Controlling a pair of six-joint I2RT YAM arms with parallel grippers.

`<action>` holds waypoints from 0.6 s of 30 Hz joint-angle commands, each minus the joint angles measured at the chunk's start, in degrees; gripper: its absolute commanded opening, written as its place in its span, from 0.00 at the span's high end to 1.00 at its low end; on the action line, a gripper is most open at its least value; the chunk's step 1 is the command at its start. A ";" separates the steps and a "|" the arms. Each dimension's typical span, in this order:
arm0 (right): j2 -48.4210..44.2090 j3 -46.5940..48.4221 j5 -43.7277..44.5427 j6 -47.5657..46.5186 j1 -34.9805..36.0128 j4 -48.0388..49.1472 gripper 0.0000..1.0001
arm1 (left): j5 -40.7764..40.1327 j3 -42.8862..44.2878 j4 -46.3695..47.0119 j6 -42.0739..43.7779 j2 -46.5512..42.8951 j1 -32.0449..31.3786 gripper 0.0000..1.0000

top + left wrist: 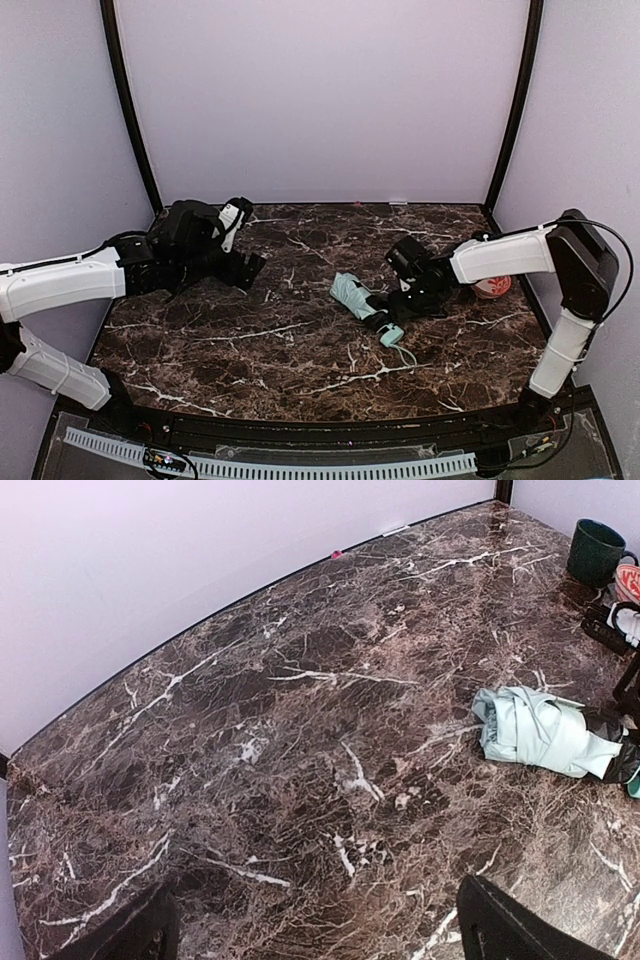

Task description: Put away the umbrella

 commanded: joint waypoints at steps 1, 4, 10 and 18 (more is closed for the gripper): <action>1.84 2.45 -2.78 -0.35 4.58 -1.64 0.39 | -1.27 -0.50 0.57 1.12 -0.45 -0.05 0.01; 2.21 2.59 -5.79 1.84 7.74 -0.74 0.38 | -1.40 -0.54 0.83 1.36 -0.54 -0.03 0.01; 2.98 5.17 -6.90 3.62 10.45 2.00 0.38 | -2.11 -0.81 1.01 1.91 -0.31 -0.03 0.01; -1.30 4.00 -4.04 1.38 8.53 3.47 0.35 | -3.83 -1.15 1.39 2.40 -0.07 -0.03 0.01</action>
